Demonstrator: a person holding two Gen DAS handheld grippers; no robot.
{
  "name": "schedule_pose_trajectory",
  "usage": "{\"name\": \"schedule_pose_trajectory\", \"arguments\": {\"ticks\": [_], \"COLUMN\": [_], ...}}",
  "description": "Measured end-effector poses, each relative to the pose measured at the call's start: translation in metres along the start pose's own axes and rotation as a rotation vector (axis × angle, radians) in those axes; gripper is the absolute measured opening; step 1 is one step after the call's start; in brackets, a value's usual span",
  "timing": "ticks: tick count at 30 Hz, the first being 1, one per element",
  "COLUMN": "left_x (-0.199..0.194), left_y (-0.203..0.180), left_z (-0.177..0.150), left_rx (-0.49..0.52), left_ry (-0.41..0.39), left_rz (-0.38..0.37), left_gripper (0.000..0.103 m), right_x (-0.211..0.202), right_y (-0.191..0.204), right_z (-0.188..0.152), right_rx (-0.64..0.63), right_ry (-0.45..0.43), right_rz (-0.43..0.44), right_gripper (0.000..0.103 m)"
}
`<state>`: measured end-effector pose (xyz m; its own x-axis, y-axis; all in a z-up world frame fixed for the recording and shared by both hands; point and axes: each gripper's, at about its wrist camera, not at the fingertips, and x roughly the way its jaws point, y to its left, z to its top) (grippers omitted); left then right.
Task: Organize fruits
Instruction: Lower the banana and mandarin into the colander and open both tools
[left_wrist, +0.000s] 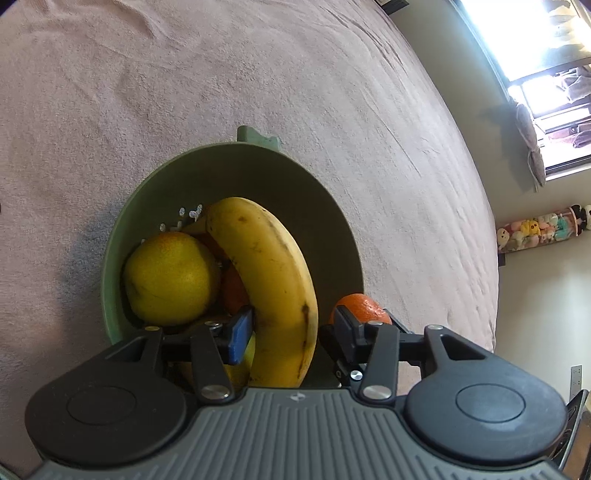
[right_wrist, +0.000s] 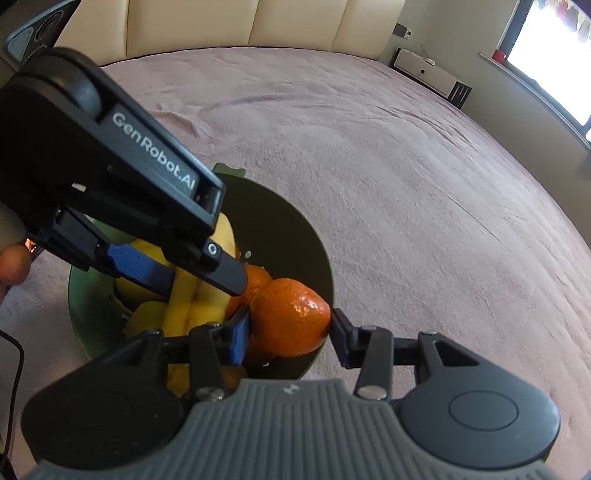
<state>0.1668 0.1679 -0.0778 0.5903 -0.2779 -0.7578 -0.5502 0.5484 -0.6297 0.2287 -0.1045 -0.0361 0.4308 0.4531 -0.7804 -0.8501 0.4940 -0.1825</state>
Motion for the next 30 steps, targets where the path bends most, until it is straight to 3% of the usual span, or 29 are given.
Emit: {"name": "schedule_pose_trajectory", "arguments": {"ticks": [6, 13, 20, 30], "left_x": [-0.018, -0.036, -0.032, -0.027], "left_y": [-0.002, 0.010, 0.013, 0.010], "left_z": [-0.003, -0.004, -0.005, -0.004], "left_rx": [0.012, -0.042, -0.050, -0.037], "left_ry": [-0.042, -0.098, -0.088, -0.074], "left_rz": [-0.013, 0.009, 0.027, 0.028], "left_gripper": [0.063, 0.064, 0.064, 0.064], "right_x": [-0.009, -0.005, 0.024, 0.035], "right_y": [0.001, 0.001, -0.003, -0.005], "right_z": [0.002, 0.006, 0.015, 0.017], "right_rx": [-0.010, -0.010, -0.019, -0.061], "right_ry": [-0.017, -0.023, 0.013, 0.041], "right_rz": [0.004, 0.023, 0.052, 0.059], "right_gripper": [0.043, 0.043, 0.043, 0.043]}}
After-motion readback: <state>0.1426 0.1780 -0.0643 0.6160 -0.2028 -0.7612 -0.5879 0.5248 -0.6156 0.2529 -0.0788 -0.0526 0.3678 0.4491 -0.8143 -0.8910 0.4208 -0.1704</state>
